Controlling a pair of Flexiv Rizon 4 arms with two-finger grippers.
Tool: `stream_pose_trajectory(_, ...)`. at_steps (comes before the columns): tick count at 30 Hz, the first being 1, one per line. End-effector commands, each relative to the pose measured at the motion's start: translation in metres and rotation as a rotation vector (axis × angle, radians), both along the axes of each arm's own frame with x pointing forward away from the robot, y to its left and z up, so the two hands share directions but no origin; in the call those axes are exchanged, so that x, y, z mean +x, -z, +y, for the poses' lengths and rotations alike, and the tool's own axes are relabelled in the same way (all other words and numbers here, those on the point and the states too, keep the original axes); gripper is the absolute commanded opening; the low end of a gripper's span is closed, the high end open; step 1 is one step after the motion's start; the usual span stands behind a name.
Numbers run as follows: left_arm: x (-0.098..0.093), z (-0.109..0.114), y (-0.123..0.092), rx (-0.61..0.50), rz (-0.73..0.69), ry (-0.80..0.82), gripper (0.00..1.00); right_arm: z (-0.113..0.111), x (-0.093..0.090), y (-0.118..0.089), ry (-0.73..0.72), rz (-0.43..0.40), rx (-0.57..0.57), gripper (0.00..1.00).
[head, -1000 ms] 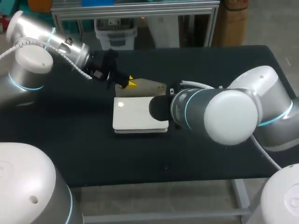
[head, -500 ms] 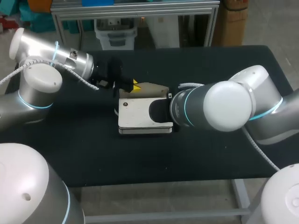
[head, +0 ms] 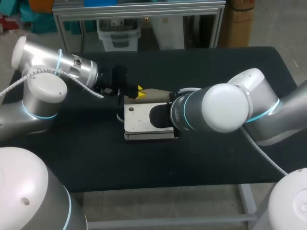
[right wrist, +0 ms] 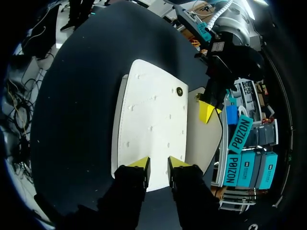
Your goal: Pick up the bag, open it, inspect its contents, close it, and place it on the opposite side
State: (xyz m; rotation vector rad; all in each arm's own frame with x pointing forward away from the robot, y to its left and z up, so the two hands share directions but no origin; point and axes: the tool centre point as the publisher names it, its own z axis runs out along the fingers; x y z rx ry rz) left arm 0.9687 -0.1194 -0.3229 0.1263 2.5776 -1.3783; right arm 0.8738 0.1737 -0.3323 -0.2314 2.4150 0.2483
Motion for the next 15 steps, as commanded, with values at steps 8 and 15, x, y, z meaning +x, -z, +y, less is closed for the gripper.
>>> stream_pose_trajectory(8, -0.001, 0.005, 0.003, 0.018, 0.006, 0.017, 0.00, -0.011, -0.030, -0.002, 0.011, -0.037, -0.008, 0.37)
stream_pose_trajectory(15, 0.000, 0.001, 0.007, 0.029, 0.010, 0.057, 0.00, -0.020, -0.034, 0.016, -0.008, -0.059, -0.010, 0.47)
